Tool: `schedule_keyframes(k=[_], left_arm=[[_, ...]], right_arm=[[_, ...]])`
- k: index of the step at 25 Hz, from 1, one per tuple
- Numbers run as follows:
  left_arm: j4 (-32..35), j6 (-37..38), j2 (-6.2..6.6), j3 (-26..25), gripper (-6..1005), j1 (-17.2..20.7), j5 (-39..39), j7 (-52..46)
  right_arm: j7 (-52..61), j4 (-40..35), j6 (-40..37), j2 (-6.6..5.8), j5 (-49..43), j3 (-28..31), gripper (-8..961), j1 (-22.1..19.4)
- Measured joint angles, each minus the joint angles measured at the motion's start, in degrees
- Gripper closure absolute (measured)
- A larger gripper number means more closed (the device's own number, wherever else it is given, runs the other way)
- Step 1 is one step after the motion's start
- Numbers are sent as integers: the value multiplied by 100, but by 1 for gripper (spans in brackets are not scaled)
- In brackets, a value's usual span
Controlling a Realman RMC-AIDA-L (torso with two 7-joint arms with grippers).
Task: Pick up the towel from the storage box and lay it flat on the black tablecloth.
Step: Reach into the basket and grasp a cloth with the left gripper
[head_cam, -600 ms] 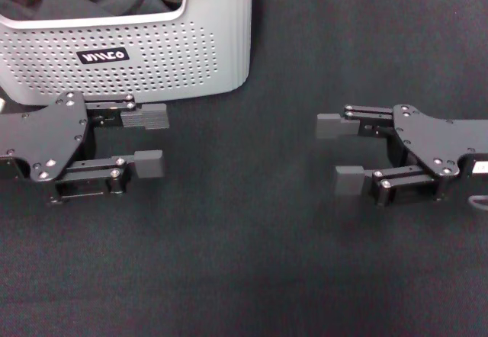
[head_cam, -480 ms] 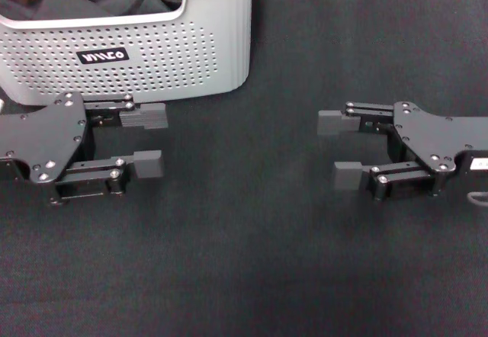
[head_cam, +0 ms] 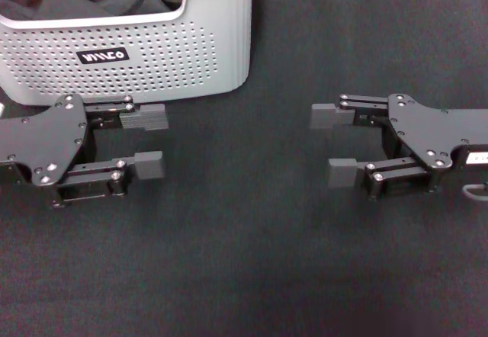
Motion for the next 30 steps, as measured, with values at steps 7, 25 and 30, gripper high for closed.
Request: schedule_keyframes(k=[7,25,30], left_arm=[[-57,-71,-126,-365,413,15,18,101],[4744,-3016,-384,-1548,416,-1200,3230,-3361],[5486,-2757,-373,-1235,417,-1266,4288,-3549]], right_arm=[[-156,-5,38,34,-6,130,128,-59],[-1249,54,295,390,-21,836,128,-1107],[-1334,66,500,476,3,878,129,-1316]])
